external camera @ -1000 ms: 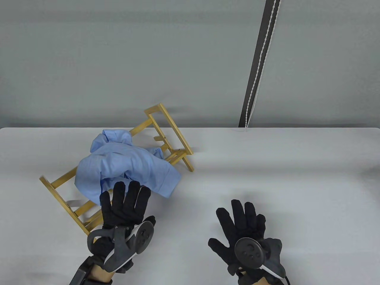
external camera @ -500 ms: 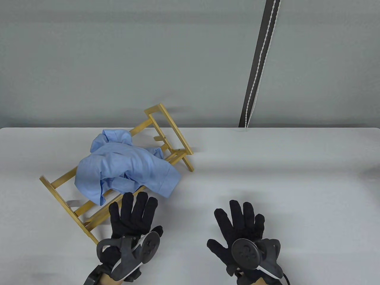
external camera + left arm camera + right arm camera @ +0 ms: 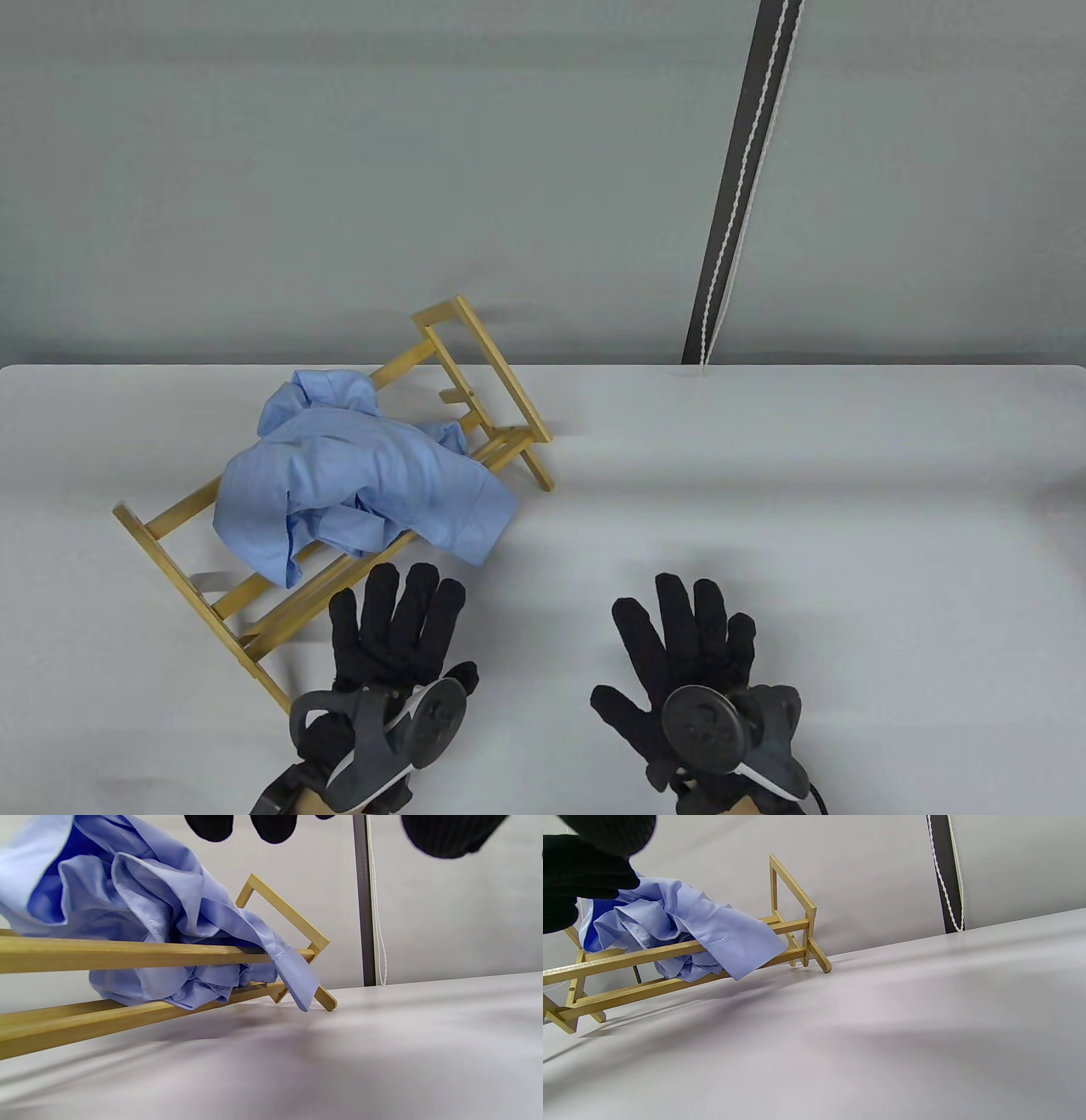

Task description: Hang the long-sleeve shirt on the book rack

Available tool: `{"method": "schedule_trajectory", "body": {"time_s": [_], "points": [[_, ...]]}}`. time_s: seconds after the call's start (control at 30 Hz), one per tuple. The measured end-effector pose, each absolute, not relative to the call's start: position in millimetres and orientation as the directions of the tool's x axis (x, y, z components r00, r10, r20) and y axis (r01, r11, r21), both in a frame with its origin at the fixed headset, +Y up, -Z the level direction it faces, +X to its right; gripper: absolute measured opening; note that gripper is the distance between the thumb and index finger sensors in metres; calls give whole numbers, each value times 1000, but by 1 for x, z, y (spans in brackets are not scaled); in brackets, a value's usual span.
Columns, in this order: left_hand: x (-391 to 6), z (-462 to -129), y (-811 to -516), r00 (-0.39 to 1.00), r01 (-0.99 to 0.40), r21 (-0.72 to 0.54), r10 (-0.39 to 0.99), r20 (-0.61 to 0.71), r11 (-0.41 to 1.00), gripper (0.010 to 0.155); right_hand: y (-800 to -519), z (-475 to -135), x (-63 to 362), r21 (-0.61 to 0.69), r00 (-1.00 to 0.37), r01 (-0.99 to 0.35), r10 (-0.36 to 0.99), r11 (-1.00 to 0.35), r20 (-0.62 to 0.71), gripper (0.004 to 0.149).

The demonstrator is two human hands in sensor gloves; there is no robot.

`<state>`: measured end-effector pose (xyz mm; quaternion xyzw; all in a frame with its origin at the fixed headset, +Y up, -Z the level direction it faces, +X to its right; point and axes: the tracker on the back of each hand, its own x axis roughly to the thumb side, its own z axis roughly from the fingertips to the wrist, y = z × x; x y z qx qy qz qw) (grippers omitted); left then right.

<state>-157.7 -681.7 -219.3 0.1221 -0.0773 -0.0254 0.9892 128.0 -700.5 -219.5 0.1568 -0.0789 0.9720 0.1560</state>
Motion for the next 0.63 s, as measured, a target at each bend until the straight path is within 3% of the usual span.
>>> {"method": "schedule_trajectory", "body": {"time_s": [0.63], "points": [[-157,-214,-686,983,45,225,-84,164,973,91,-702,-217,128,-103,-899,-334,284,-937,334,86]]}}
